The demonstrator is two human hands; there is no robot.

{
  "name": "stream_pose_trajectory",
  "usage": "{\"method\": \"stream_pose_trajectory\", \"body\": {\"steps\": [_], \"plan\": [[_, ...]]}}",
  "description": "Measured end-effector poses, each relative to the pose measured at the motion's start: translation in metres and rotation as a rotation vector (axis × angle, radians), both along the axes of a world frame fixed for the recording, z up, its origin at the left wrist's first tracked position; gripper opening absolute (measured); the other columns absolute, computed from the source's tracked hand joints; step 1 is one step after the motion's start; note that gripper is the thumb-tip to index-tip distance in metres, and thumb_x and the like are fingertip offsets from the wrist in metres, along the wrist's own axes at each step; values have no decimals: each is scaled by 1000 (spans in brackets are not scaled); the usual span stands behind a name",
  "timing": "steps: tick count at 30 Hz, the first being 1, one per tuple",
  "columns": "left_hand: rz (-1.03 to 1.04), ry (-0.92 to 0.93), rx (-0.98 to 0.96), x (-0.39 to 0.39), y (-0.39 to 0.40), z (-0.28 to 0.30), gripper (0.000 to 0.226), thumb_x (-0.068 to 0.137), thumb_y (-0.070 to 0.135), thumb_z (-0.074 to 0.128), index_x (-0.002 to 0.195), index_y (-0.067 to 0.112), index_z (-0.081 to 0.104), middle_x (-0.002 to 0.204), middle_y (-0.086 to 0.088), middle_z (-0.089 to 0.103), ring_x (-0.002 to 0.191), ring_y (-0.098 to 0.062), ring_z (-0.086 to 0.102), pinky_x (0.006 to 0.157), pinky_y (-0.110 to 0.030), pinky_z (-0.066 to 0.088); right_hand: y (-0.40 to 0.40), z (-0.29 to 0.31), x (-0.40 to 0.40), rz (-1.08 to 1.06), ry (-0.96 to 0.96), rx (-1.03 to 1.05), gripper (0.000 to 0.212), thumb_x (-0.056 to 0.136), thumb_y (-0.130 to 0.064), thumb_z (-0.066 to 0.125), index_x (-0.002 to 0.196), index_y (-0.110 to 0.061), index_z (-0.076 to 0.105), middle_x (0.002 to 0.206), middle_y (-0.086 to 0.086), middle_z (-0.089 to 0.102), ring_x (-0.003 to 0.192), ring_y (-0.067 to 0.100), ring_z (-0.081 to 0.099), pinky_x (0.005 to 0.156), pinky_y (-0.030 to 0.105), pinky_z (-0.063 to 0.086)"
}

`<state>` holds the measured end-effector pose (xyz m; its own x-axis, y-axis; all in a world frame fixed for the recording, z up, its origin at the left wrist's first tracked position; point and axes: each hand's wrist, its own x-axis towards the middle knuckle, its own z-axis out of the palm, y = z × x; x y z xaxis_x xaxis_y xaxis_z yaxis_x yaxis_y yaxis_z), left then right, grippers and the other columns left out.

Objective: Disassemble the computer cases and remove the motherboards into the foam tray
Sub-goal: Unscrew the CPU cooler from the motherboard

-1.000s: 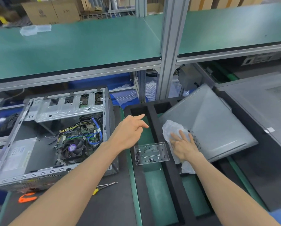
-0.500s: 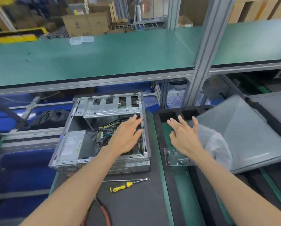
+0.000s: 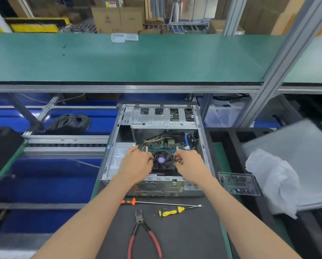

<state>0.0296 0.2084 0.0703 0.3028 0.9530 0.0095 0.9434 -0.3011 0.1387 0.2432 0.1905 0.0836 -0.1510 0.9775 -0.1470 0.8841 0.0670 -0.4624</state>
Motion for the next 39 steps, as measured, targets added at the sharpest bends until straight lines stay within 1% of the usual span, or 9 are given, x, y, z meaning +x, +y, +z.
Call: {"method": "stream_pose_trajectory", "body": {"steps": [4,8,11,14,17,23,26,30,39], "plan": [[-28,-17,4,-1,4,-2,32,94,27,44,108,31,72,88,2,74,96,-15,63,113,-29,15,1,2,-6,7,-56,47,20,91,-17,60,108,-19,70,93,-4,72,91,18,64,92,33,52],[-41,72,-57,-1,5,3,29,95,34,40,86,25,67,78,-2,68,82,-24,56,98,-35,34,-3,7,-13,50,-83,29,11,90,-24,58,80,-25,63,73,-6,66,73,18,62,69,32,55],[-18,88,-131,4,5,10,35,95,42,45,69,21,55,68,-2,54,78,-26,50,81,-38,45,-2,7,-10,97,-162,27,37,90,-37,60,60,-19,49,57,-4,53,61,19,52,57,29,44],[28,35,-170,6,0,16,43,94,43,49,59,18,47,62,1,42,73,-28,52,65,-34,42,0,9,-9,141,-146,-21,53,89,-36,60,47,-16,34,45,-3,32,47,21,36,48,26,33],[67,2,-186,5,-6,19,44,92,36,52,54,15,45,62,-3,47,70,-30,55,62,-34,42,-2,9,-11,155,-79,-68,55,89,-30,59,44,-17,31,41,-5,26,43,20,29,47,25,31],[83,-31,-199,10,-16,24,44,89,30,55,50,13,46,56,-4,48,64,-30,57,59,-35,43,-10,6,-6,155,-28,-65,53,87,-24,58,42,-17,30,43,-4,24,42,18,26,47,24,30],[86,-27,-202,11,-23,23,44,89,30,55,49,14,45,56,-4,46,64,-31,55,59,-35,44,-15,3,-4,163,-21,-62,53,86,-24,58,42,-17,30,41,-6,23,41,18,25,46,23,30],[87,-35,-191,12,-31,21,43,89,31,54,50,15,48,60,-4,52,69,-31,58,70,-39,52,-21,0,-3,175,-31,-52,52,85,-25,57,41,-17,29,38,-6,20,41,17,23,47,24,33],[69,-45,-168,9,-46,16,42,86,28,54,48,14,45,50,-1,48,56,-23,53,63,-36,48,-38,-1,-2,187,-51,-30,51,84,-28,56,41,-16,30,37,-5,22,41,17,25,44,23,30]]}}
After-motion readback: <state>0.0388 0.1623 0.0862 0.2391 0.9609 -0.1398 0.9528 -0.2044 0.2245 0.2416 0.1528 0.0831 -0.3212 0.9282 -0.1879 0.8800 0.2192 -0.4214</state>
